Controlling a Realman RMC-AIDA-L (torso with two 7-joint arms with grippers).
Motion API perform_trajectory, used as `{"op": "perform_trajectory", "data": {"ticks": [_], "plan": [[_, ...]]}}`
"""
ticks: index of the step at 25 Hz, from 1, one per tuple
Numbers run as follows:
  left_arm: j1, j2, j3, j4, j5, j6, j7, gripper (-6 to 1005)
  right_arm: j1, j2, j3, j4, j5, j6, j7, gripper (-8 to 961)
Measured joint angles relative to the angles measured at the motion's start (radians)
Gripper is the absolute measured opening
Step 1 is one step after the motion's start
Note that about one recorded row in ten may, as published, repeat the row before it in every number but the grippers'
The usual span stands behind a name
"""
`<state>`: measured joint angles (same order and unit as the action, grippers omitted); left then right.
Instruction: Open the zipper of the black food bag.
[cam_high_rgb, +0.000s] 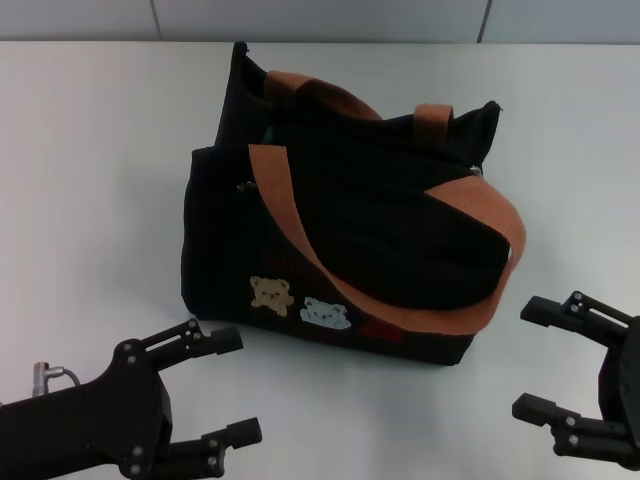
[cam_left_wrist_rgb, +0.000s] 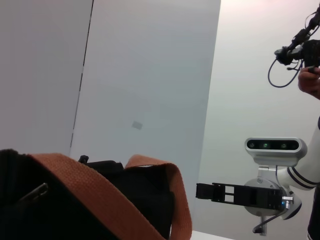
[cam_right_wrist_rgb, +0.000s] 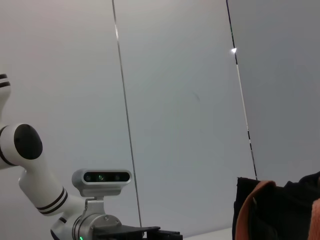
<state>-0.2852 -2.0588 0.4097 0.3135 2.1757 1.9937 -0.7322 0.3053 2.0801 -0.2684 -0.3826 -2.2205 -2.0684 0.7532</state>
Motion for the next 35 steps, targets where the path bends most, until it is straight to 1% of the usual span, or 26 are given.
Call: {"op": "perform_trajectory", "data": {"ticks": [6,16,20,35], "plan": [[0.002,-0.006,0.005,-0.001,0.002,0.003,-0.002,813,0.002,0.000,-0.003,0.000,-0.003,0.011,0.016,839],[-0.006,-0.005,0.009,0.003,0.006,-0.002,-0.006,813,0.013,0.003,-0.003,0.009,-0.002,0.032,0.010,839],[0.002,-0.004,0.009,0.004,0.006,-0.002,-0.006,813,0.014,0.003,-0.003,0.010,-0.002,0.032,0.010,839],[-0.004,-0.006,0.009,0.004,0.007,0.001,-0.006,813,0.015,0.005,0.004,0.021,0.005,0.009,0.007,840]]}}
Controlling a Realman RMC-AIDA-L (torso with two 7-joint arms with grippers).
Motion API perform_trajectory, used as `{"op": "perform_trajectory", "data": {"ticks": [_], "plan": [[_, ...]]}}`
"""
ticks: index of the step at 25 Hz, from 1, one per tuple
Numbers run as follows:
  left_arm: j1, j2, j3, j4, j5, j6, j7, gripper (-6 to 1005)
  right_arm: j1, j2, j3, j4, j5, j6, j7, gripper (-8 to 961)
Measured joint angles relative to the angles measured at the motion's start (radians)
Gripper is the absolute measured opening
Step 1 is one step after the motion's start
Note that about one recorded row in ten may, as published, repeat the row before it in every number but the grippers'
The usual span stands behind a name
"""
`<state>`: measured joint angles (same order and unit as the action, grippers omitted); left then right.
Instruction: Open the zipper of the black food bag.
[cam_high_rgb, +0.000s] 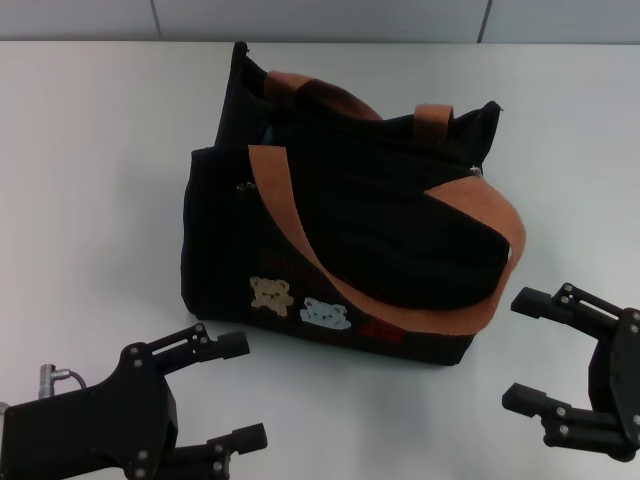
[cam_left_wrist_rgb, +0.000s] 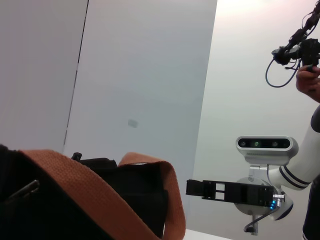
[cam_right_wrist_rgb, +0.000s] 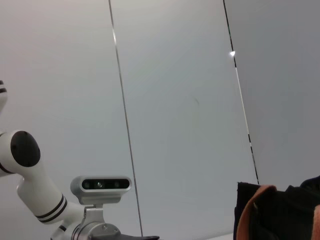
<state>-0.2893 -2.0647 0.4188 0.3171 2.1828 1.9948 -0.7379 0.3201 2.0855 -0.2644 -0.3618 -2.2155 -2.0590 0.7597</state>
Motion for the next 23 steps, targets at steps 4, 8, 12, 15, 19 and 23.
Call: {"op": "perform_trajectory", "data": {"ticks": [4,8,12,15,19,23], "plan": [[0.005,0.000,-0.005,0.000,-0.005,0.000,0.000,813,0.009,0.000,0.000,0.000,0.001,-0.006,0.000,840],[0.016,0.001,-0.006,0.003,-0.003,-0.001,0.001,813,0.022,-0.001,-0.005,0.000,0.001,-0.015,0.010,840],[0.018,0.001,-0.006,0.004,-0.004,-0.002,0.002,813,0.035,-0.002,-0.008,0.001,0.000,-0.015,0.021,839],[0.022,0.000,-0.011,0.005,-0.008,-0.002,0.008,813,0.036,-0.002,-0.009,0.002,-0.001,-0.016,0.022,839],[0.017,0.000,-0.019,0.004,-0.009,-0.002,0.008,813,0.029,-0.004,-0.001,0.003,0.002,-0.019,0.023,839],[0.014,-0.001,-0.032,0.003,-0.010,-0.003,0.014,813,0.028,-0.004,0.000,0.003,0.002,-0.019,0.023,839]]}}
